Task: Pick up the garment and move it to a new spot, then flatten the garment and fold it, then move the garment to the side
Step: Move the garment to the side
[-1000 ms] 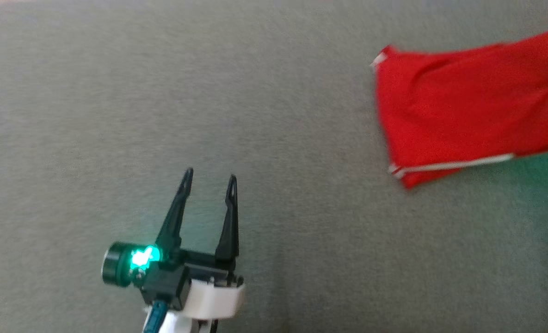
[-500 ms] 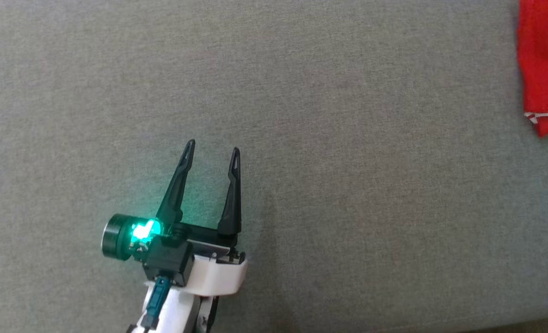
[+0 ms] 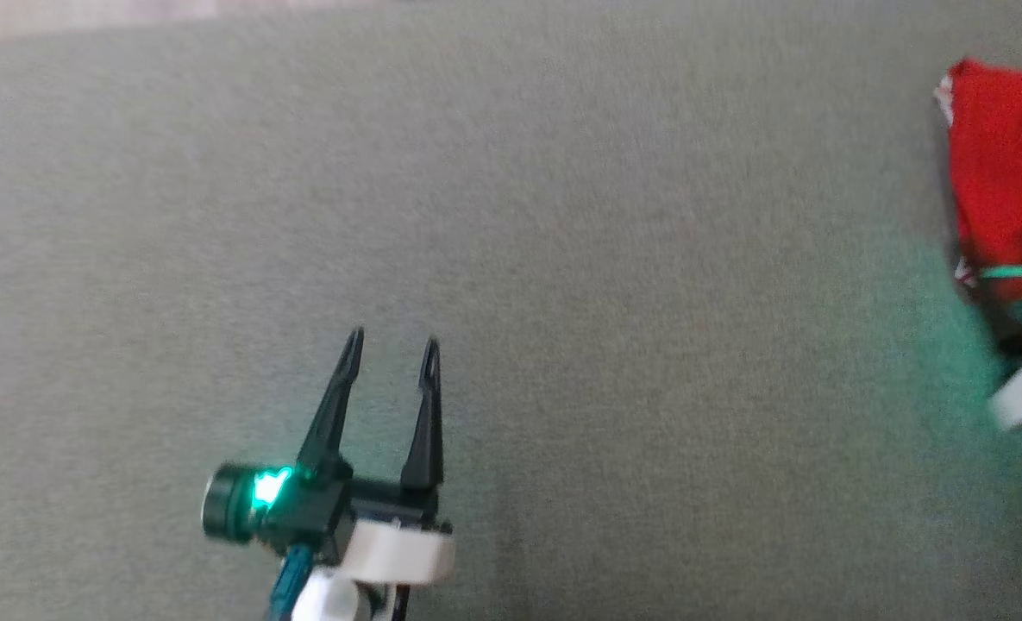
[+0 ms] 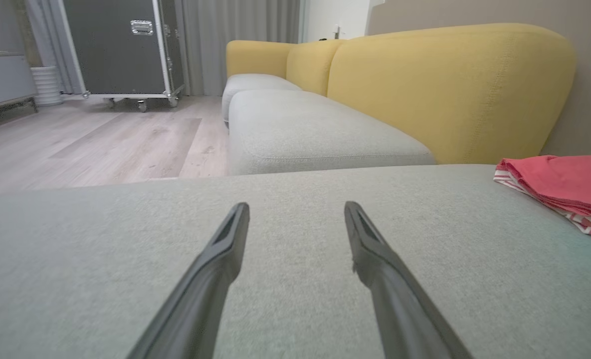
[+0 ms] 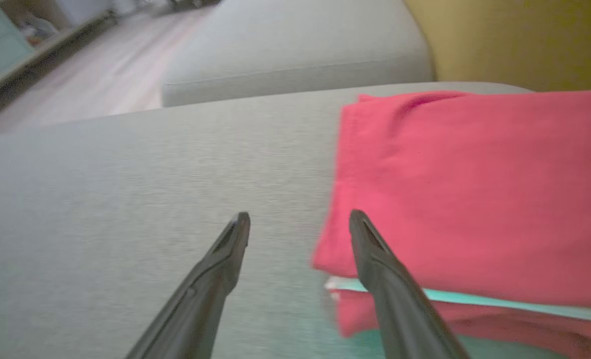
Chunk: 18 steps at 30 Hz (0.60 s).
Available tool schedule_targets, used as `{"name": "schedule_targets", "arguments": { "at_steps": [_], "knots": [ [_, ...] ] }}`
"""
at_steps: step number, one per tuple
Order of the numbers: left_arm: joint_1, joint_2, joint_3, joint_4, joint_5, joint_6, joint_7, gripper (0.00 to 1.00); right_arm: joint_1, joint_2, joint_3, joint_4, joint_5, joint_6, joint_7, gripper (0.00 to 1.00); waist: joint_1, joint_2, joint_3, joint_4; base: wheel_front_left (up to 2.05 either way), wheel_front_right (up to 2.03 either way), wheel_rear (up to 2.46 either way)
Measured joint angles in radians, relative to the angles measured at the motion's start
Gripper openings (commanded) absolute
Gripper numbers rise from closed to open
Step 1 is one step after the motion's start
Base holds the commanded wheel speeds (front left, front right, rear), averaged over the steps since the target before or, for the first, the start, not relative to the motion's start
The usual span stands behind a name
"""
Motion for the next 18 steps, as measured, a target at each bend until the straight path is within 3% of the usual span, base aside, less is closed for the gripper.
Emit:
{"name": "schedule_targets", "arguments": {
  "at_steps": [6,9,13,14,18],
  "knots": [
    [0.090,0.000,0.025,0.034,-0.026,-0.013,0.000,1.00,0.082,0.208,0.091,0.048,-0.135,0.000,-0.183,1.00,-0.0001,0.0000,-0.120,0.031,0.00,0.00,0.00],
    [0.133,0.000,0.053,0.039,-0.041,-0.017,0.000,1.00,0.126,0.300,0.091,0.080,-0.221,0.000,-0.219,1.00,-0.0002,0.0000,-0.183,0.042,0.00,0.00,0.00],
    [0.197,0.001,0.084,0.036,-0.041,-0.018,0.000,1.00,0.215,0.414,-0.050,0.025,-0.384,0.000,-0.224,1.00,-0.0003,0.0000,-0.257,0.051,0.00,0.00,0.00],
    [0.197,0.001,0.084,0.036,-0.041,-0.018,0.000,1.00,0.215,0.414,-0.050,0.025,-0.384,0.000,-0.224,1.00,-0.0003,0.0000,-0.257,0.051,0.00,0.00,0.00],
    [0.241,0.001,0.109,0.021,-0.041,-0.018,0.000,1.00,0.342,0.518,-0.209,-0.126,-0.545,0.000,-0.226,1.00,-0.0001,0.0000,-0.310,0.055,0.00,0.00,0.00]
  ]
}}
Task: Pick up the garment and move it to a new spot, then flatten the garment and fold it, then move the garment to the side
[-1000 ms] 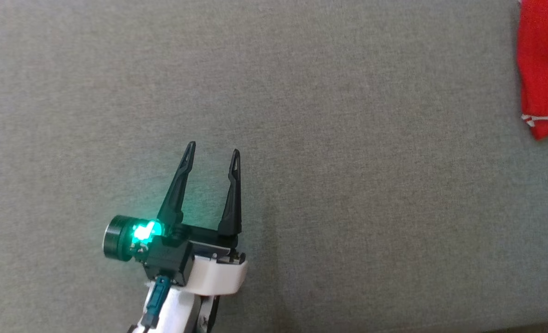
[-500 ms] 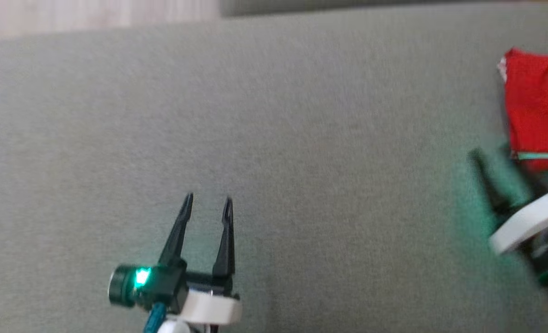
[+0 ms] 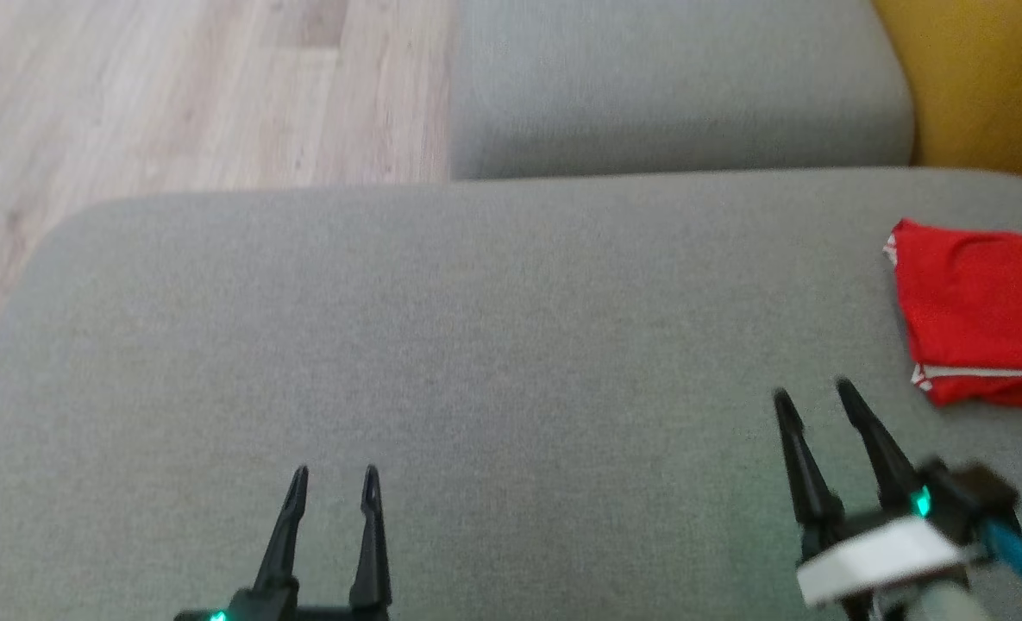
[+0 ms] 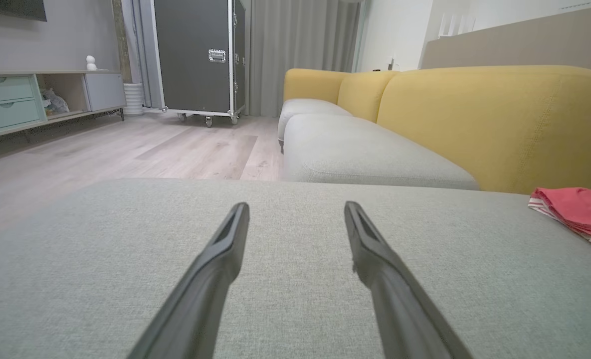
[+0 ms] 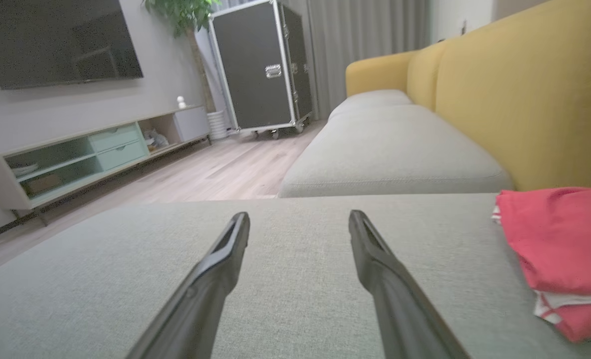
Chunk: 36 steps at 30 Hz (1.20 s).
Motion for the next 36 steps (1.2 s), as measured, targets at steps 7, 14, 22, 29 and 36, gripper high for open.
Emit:
{"name": "schedule_targets", "arguments": {
  "at_steps": [7,14,22,29,36],
  "knots": [
    [0.072,0.000,0.025,-0.030,0.009,0.012,0.000,1.00,0.236,0.101,-0.117,-0.147,-0.124,0.000,-0.001,1.00,0.0001,0.0000,-0.060,0.007,0.00,0.00,0.00],
    [0.089,0.000,0.052,-0.032,0.037,0.006,0.000,1.00,0.257,0.118,-0.124,-0.152,-0.136,0.000,-0.001,1.00,0.0003,0.0000,-0.072,0.010,0.00,0.00,0.00],
    [0.089,0.000,0.060,-0.022,0.045,0.000,0.000,0.00,0.257,0.125,-0.127,-0.136,-0.137,0.000,-0.001,0.00,0.0003,0.0000,-0.070,0.009,0.00,0.00,0.00],
    [0.116,0.001,0.058,0.040,-0.009,-0.001,0.009,0.00,0.278,0.125,-0.120,-0.070,-0.090,0.000,0.010,0.00,0.0003,0.0000,-0.066,0.006,0.00,0.00,0.00],
    [0.104,0.004,0.063,0.044,-0.097,-0.018,0.027,0.00,0.275,0.125,-0.127,-0.069,-0.007,0.000,0.023,0.00,0.0003,0.0000,-0.060,0.002,0.00,0.00,0.00]
  ]
}}
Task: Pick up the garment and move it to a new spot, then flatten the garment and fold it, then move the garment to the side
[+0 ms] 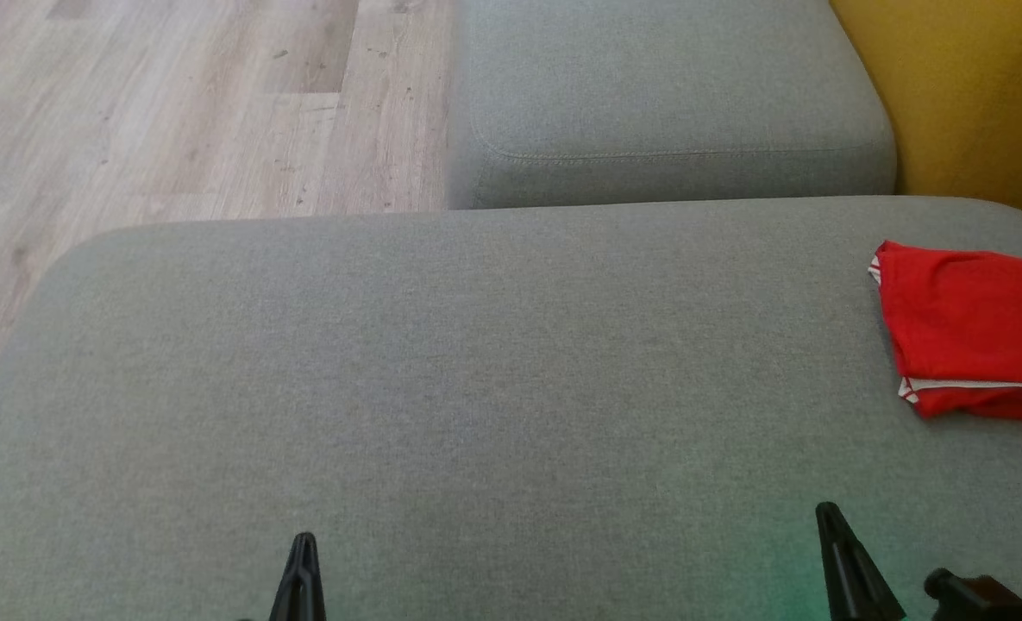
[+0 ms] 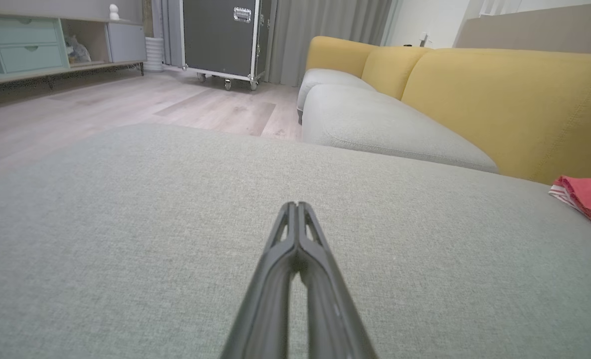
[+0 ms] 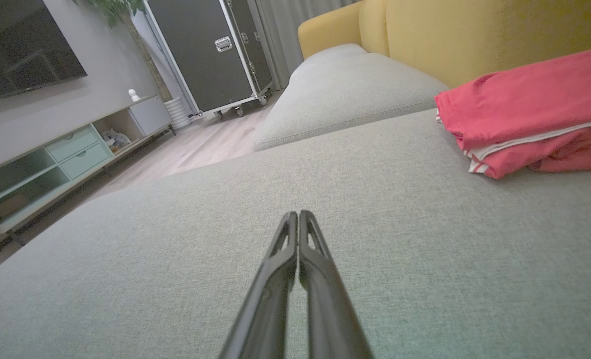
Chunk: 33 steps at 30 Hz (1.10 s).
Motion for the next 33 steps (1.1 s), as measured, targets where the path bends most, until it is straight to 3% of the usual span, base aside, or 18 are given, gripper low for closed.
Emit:
{"name": "schedule_targets", "arguments": {
  "at_steps": [33],
  "knots": [
    [-0.081,0.008,0.064,0.036,-0.390,-0.075,0.072,0.00,-0.084,0.000,-0.052,0.017,0.367,0.000,0.085,0.00,0.0000,0.0000,0.027,-0.018,0.00,0.00,0.00]
  ]
}}
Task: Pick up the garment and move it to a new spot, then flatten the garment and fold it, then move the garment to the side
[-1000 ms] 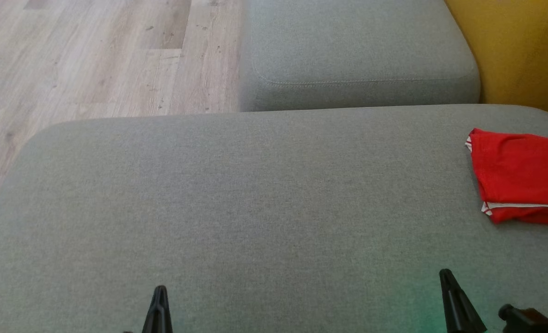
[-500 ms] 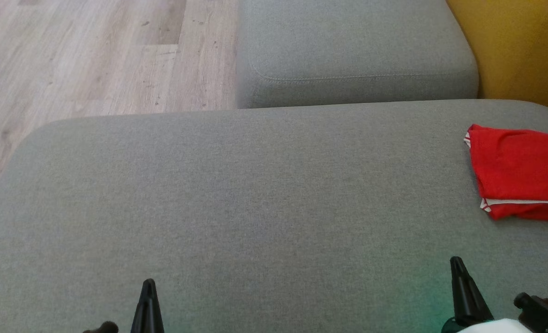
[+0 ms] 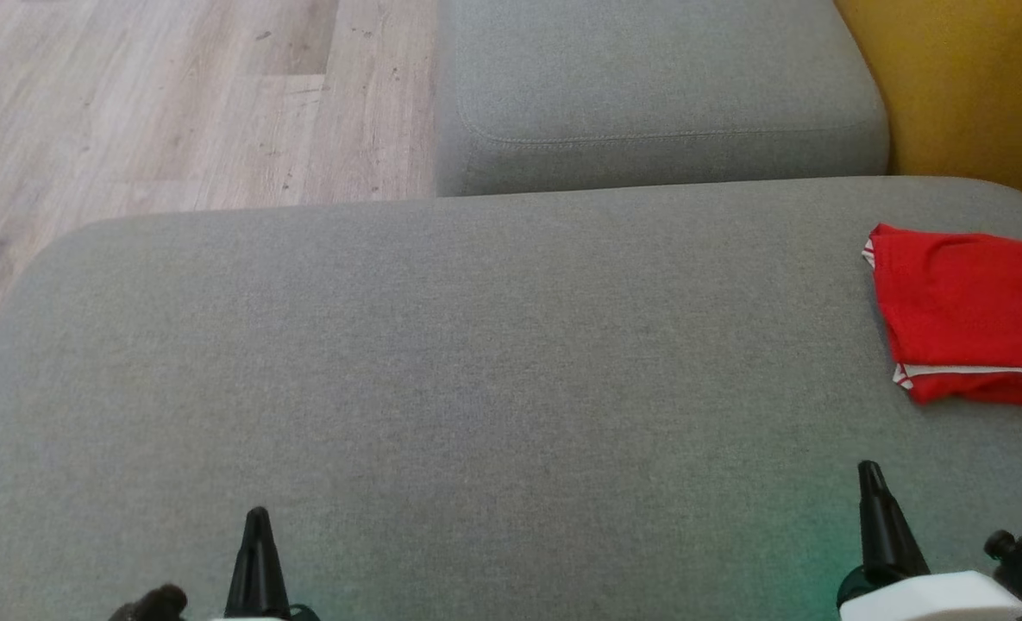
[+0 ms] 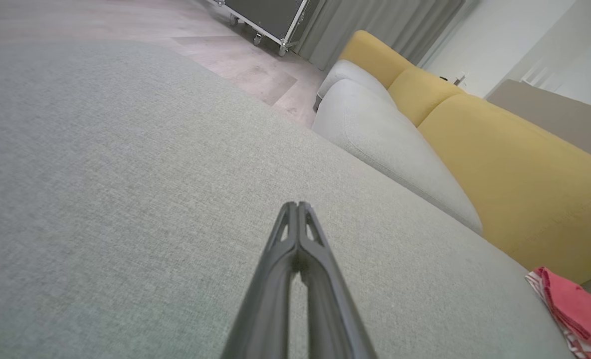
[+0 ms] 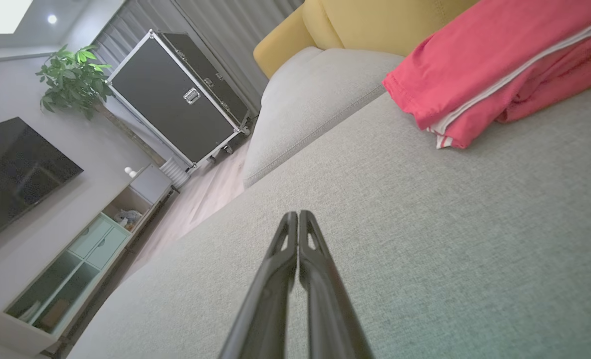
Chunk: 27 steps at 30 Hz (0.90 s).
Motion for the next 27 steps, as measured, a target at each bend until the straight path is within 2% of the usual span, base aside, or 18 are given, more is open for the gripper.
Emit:
{"name": "schedule_targets", "arguments": {
  "at_steps": [27],
  "knots": [
    [-0.070,0.004,0.067,0.025,-0.330,-0.059,0.078,0.00,-0.077,0.009,-0.050,0.017,0.313,0.000,0.073,0.00,0.0000,0.0000,0.024,-0.016,0.00,0.00,0.00]
  ]
}}
